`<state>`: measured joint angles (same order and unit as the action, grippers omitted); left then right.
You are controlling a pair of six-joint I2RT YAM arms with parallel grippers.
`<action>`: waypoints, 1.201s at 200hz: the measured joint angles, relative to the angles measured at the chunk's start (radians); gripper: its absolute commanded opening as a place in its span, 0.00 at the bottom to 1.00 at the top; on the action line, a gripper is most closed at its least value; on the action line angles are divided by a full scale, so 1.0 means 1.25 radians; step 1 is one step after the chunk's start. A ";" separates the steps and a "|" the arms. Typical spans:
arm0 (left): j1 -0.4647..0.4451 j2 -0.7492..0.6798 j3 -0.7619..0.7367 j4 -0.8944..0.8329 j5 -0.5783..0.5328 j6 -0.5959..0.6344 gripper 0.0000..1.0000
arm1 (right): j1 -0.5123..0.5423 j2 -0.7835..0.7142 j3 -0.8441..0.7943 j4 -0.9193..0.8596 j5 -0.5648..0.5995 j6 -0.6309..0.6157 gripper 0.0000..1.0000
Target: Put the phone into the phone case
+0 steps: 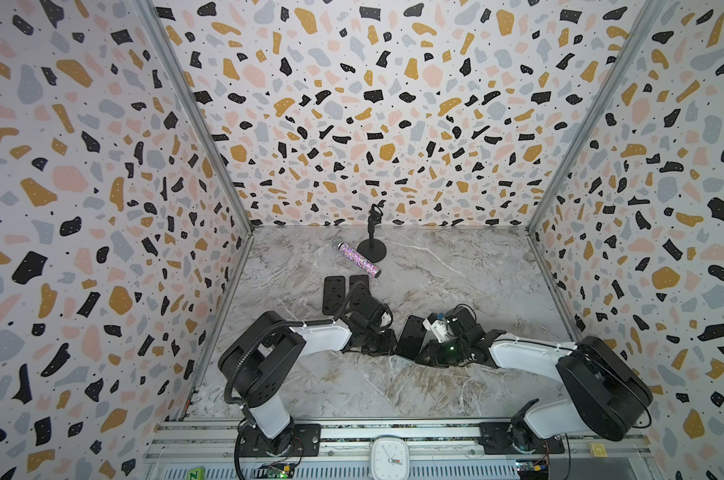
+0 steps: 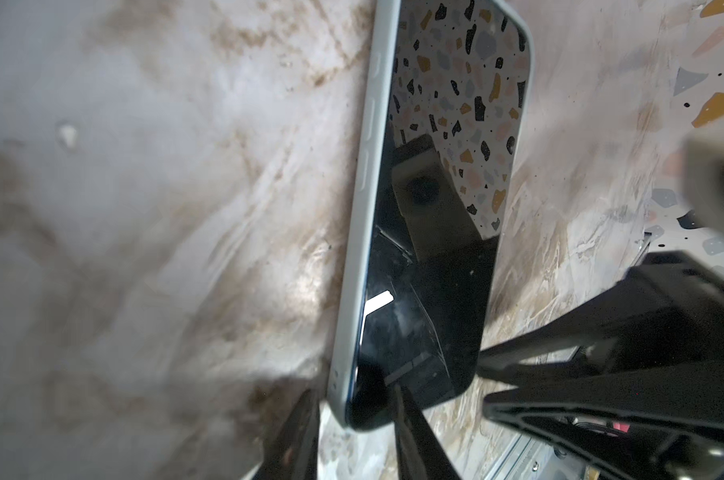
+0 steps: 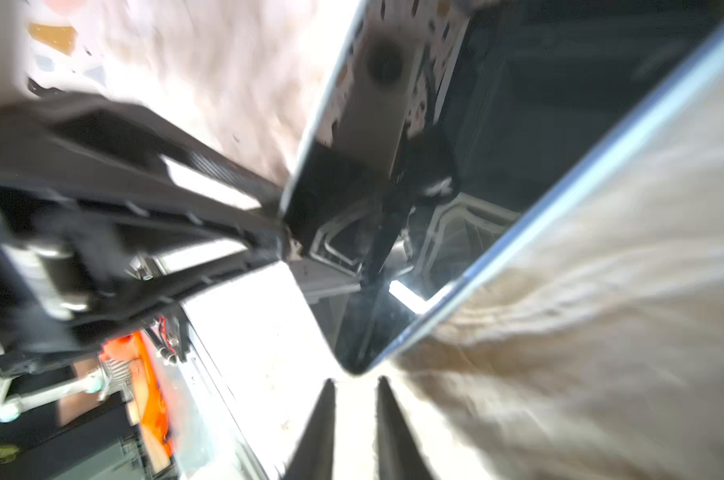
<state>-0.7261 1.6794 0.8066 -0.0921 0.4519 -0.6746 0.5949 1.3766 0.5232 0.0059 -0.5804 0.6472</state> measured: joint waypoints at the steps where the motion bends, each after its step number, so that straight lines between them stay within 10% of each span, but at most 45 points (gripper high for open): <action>1: 0.001 -0.001 0.000 -0.001 0.000 0.000 0.45 | -0.002 -0.004 0.001 -0.001 0.002 -0.001 0.37; 109: 0.017 0.022 0.009 0.032 0.039 0.025 0.48 | -0.084 0.114 0.059 0.002 0.001 -0.046 0.40; 240: 0.001 0.053 0.017 0.074 0.060 0.022 0.42 | -0.072 0.186 0.072 0.078 -0.027 -0.026 0.14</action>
<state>-0.7250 1.7462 0.8280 -0.0002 0.5270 -0.6468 0.5045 1.6096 0.6128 0.1036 -0.6147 0.6151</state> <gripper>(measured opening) 0.421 0.183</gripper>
